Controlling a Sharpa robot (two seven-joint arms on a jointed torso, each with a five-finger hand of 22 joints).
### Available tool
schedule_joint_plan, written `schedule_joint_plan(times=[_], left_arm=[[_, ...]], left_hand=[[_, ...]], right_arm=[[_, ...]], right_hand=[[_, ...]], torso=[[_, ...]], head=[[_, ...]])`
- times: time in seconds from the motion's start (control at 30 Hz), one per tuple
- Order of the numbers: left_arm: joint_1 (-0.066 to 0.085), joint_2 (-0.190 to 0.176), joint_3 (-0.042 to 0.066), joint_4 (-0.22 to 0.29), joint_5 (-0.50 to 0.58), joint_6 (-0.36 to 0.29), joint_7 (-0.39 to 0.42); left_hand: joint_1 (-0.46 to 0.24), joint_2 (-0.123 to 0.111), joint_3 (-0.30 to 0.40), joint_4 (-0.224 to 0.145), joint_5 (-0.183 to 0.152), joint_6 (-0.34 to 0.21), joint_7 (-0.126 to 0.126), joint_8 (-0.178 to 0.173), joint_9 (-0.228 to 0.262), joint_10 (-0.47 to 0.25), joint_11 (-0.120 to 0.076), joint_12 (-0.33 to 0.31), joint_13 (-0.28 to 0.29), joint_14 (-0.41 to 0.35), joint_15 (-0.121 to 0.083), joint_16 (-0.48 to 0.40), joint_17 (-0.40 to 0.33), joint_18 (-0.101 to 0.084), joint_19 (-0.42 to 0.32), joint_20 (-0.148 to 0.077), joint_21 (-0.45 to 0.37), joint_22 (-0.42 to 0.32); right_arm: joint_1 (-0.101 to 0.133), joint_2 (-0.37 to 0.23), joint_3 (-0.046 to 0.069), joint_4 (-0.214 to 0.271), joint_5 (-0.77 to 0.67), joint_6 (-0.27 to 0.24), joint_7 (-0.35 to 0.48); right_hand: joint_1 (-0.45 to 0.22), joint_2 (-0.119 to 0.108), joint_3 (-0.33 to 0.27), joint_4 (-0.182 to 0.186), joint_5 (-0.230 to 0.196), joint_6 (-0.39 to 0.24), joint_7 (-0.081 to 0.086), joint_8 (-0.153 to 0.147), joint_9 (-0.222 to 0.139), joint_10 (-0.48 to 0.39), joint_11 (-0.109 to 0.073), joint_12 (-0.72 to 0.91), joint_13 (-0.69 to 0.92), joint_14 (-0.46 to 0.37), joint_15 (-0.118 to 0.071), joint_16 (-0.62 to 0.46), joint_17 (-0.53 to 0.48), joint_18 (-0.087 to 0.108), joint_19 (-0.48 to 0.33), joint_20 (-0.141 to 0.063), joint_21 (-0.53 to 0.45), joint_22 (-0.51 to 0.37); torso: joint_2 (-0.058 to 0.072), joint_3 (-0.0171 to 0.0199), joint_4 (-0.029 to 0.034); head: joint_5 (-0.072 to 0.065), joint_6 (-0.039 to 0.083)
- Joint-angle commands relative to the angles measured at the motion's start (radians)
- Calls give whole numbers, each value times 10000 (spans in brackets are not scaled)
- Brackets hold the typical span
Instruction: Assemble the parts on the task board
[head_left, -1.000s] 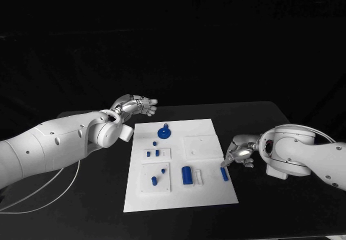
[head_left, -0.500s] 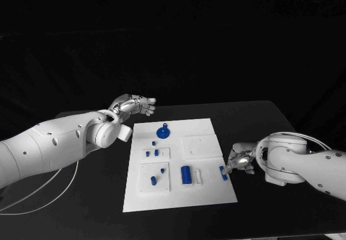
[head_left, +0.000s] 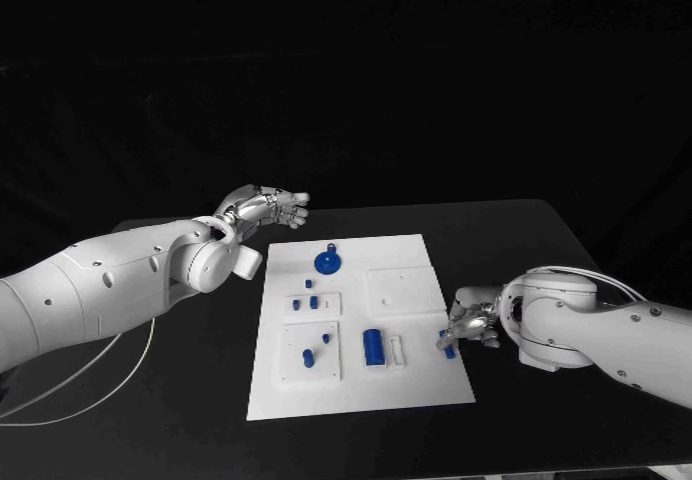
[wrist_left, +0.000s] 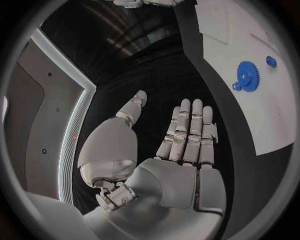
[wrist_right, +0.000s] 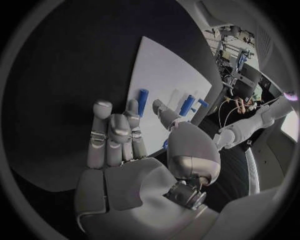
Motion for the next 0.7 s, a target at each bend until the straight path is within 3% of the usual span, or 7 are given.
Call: schedule_joint_plan(times=[0.03, 0.2, 0.4, 0.57, 0.7], left_arm=[[7, 23, 6, 7, 27, 135, 148], [7, 15, 5, 12, 27, 124, 134], [7, 12, 5, 23, 26, 120, 129], [7, 19, 4, 34, 24, 108, 140], [7, 6, 3, 39, 24, 102, 135]], left_hand=[[-119, 10, -40, 32, -45, -76, -27, 47, -6, -46, -43, 30, -13, 53, 8, -45, 15, 181, 68, 27, -44, 16], [-122, 22, -41, 32, -46, -74, -28, 50, -5, -46, -43, 30, -13, 52, 8, -49, 19, 181, 69, 28, -48, 18], [-120, 28, -41, 27, -46, -75, -29, 52, -6, -46, -44, 30, -13, 52, 8, -51, 23, 183, 69, 27, -51, 19], [-124, 25, -46, 24, -48, -76, -28, 53, -6, -45, -44, 31, -13, 52, 8, -54, 26, 183, 68, 28, -54, 21], [-127, 23, -49, 22, -48, -77, -28, 53, -6, -45, -44, 31, -13, 52, 8, -56, 29, 183, 68, 28, -56, 22]], right_arm=[[-181, 146, -87, -191, -662, 173, -19], [-190, 275, -149, -283, -988, 249, -41], [-192, 439, -395, -350, -1653, 300, -63], [-215, 619, -553, -298, -2297, 335, -39], [-245, 662, -589, -258, -2308, 408, -48]], right_hand=[[76, 136, 52, -92, -43, 16, -24, -73, -395, 90, -22, -59, -12, -3, -82, -22, 11, 99, 18, 96, 59, 152], [363, 281, 136, -345, -44, 42, -25, -87, -416, 126, -22, -72, -15, 1, -82, -4, 25, 117, 9, 124, 99, 168], [676, 242, 289, -587, -44, 66, -18, -107, -445, 149, -14, -93, -17, 2, -71, -3, 28, 133, 3, 167, 128, 165], [654, -170, 218, -633, -45, 60, 0, -133, -469, 149, 4, -111, -16, 1, -52, -10, 23, 132, -15, 209, 138, 159], [845, -270, 300, -670, -44, 56, 1, -150, -485, 148, 5, -126, -15, 4, -51, -24, 13, 145, -23, 211, 139, 148]], torso=[[4, 0, -3], [-2, 6, 3], [-6, 3, -14], [-10, 8, -18], [-5, 15, -2]], head=[[14, -17], [18, -38], [22, -66], [40, -57], [32, -70]])
